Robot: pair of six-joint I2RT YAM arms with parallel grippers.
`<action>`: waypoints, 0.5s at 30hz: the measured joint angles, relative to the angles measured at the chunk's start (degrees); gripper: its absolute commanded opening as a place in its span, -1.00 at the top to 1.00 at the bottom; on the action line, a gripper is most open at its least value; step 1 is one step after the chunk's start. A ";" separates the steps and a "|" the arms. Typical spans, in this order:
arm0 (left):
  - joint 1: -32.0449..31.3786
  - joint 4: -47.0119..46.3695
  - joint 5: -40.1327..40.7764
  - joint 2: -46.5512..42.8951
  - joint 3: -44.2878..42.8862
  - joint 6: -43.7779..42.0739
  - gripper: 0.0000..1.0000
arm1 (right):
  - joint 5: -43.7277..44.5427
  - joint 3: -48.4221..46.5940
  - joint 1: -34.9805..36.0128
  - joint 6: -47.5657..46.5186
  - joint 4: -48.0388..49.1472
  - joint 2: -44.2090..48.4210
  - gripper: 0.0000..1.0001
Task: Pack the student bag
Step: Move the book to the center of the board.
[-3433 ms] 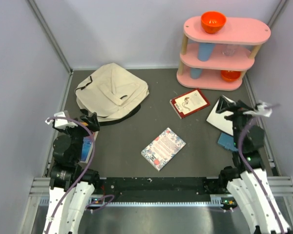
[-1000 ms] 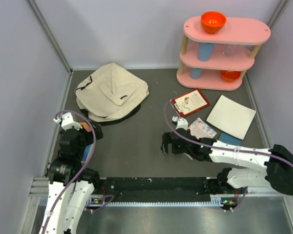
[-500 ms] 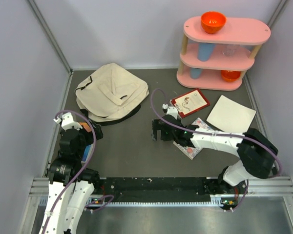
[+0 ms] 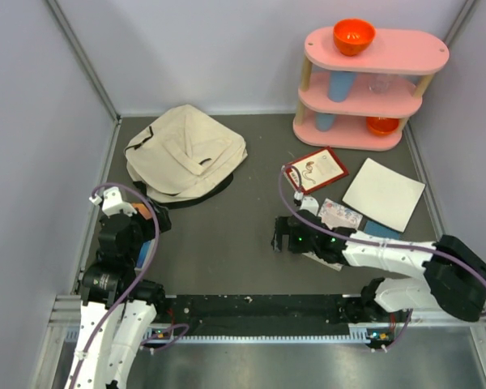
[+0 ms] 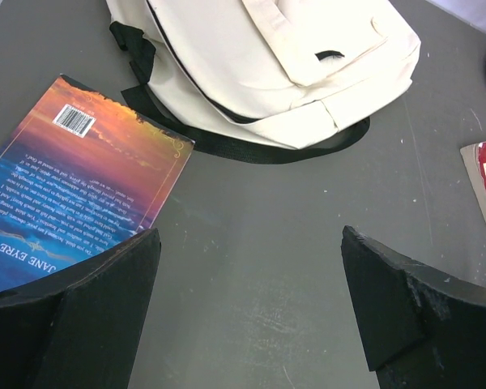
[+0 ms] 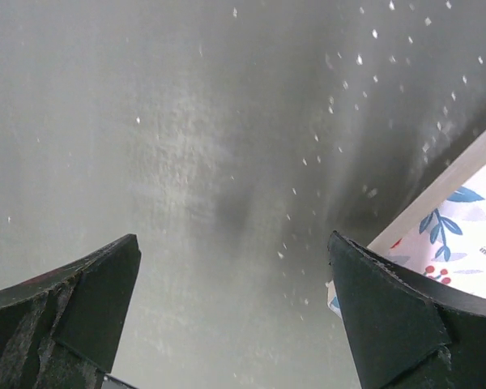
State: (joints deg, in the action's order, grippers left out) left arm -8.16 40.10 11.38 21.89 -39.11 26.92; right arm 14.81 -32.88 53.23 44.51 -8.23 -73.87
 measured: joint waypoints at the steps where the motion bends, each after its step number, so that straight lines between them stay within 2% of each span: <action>1: 0.00 0.00 -0.02 0.00 0.00 0.00 -0.95 | -0.48 1.95 0.09 0.83 -0.63 1.95 -0.97; 9: 0.00 0.00 -0.22 0.46 0.00 0.00 -0.94 | -1.44 2.54 0.26 1.79 -4.85 10.43 -0.97; 12: 0.00 0.00 -0.15 0.48 0.00 0.00 -0.93 | -1.86 -1.51 0.22 1.77 -4.46 8.94 -0.98; 15: 0.00 0.02 0.04 0.35 0.00 0.02 -0.93 | -2.67 -9.81 -1.03 1.84 -1.86 1.99 -0.98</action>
State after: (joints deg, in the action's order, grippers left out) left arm -8.16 40.12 11.42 22.24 -39.11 26.94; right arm 12.14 -42.70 52.21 46.35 -10.09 -71.88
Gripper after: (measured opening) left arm 0.970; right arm 0.987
